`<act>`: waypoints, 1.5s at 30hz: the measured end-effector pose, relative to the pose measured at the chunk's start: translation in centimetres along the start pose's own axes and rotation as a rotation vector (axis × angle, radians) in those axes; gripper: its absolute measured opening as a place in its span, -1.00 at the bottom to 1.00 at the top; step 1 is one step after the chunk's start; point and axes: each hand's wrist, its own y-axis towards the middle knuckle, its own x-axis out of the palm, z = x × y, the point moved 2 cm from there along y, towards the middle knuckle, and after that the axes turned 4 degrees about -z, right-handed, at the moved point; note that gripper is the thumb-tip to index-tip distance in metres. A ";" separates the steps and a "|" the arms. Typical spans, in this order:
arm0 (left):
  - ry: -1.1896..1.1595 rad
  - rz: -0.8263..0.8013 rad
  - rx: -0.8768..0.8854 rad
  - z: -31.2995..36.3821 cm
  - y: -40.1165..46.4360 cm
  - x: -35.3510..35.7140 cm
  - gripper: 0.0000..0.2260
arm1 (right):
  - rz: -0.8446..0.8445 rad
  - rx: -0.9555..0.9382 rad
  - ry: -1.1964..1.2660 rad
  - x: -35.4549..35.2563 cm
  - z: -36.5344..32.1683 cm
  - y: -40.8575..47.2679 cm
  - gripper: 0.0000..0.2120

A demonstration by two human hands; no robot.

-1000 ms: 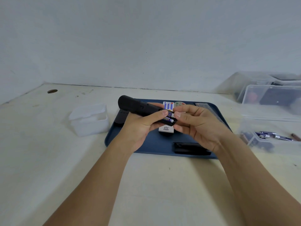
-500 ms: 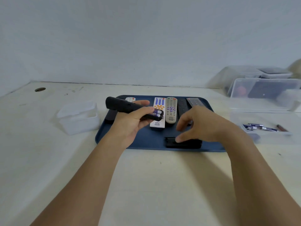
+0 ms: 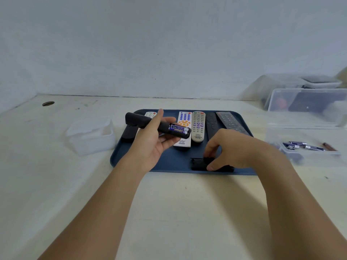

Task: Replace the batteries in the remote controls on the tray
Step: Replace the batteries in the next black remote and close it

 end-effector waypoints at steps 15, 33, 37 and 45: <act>0.059 0.025 0.031 -0.2 -0.3 0.4 -0.66 | -0.013 -0.003 -0.016 -0.5 0.3 -0.4 -0.73; 0.117 -0.389 0.129 -0.8 -1.2 1.2 -0.69 | 0.471 -0.302 1.024 1.3 -3.5 1.5 -0.81; 0.155 -0.434 0.215 -0.9 -1.0 0.9 -0.61 | 0.485 -0.257 1.103 1.2 -3.4 1.7 -0.78; 0.309 -0.398 0.312 -1.1 -0.7 0.5 -0.68 | 0.372 -0.185 1.270 1.6 -3.3 1.9 -0.85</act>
